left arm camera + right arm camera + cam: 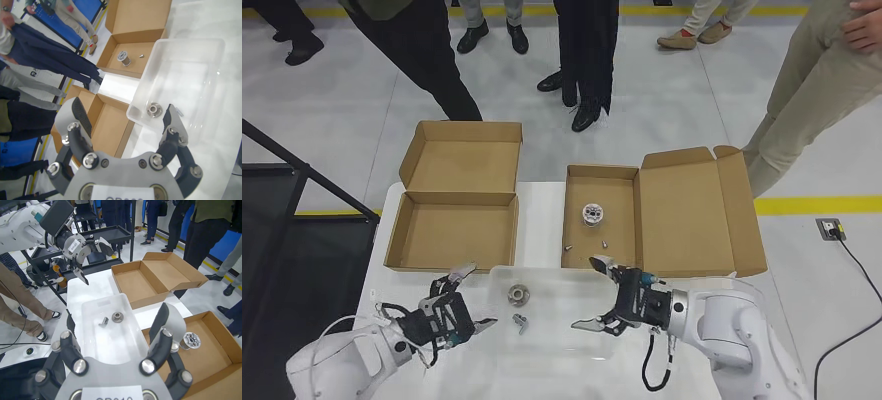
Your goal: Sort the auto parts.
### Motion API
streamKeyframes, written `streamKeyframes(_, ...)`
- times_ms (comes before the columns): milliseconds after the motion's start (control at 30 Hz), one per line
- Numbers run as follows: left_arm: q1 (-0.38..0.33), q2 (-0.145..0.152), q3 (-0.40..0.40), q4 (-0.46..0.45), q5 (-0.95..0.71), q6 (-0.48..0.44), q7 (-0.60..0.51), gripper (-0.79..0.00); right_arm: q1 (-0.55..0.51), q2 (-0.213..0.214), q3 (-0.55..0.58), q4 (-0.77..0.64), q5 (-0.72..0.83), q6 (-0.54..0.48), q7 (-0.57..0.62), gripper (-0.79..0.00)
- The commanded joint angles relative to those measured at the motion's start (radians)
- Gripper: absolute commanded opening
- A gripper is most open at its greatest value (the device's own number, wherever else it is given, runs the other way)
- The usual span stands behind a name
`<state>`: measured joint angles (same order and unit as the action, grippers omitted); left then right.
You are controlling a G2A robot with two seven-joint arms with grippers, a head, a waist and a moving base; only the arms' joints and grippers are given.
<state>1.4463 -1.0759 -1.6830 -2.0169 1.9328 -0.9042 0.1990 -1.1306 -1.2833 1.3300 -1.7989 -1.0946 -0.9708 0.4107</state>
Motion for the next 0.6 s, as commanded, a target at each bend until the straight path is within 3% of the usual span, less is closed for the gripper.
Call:
streamKeyframes(0,0.0,0.0,0.0,0.002,-0.003,0.001,0.001,0.0,-0.002,0.001,0.002,0.001,0.0,0.002,0.004,0.0)
streamKeyframes(267,0.0,0.001,0.002,-0.001,0.003,0.003,-0.002,0.0,-0.002,0.001,0.002,0.001,0.0,0.002,0.004,0.0)
streamKeyframes(333,-0.007,0.006,0.038,-0.02,0.062,-0.022,-0.017,0.0,-0.002,0.001,0.002,0.001,0.0,0.002,0.004,0.0)
streamKeyframes(467,-0.092,0.016,0.086,0.019,0.109,-0.108,-0.054,0.0,-0.002,0.001,0.002,0.001,0.0,0.002,0.004,0.0)
streamKeyframes(567,-0.155,0.03,0.162,0.068,0.163,-0.108,-0.087,0.0,-0.015,0.003,0.001,-0.011,-0.015,0.018,-0.005,0.0)
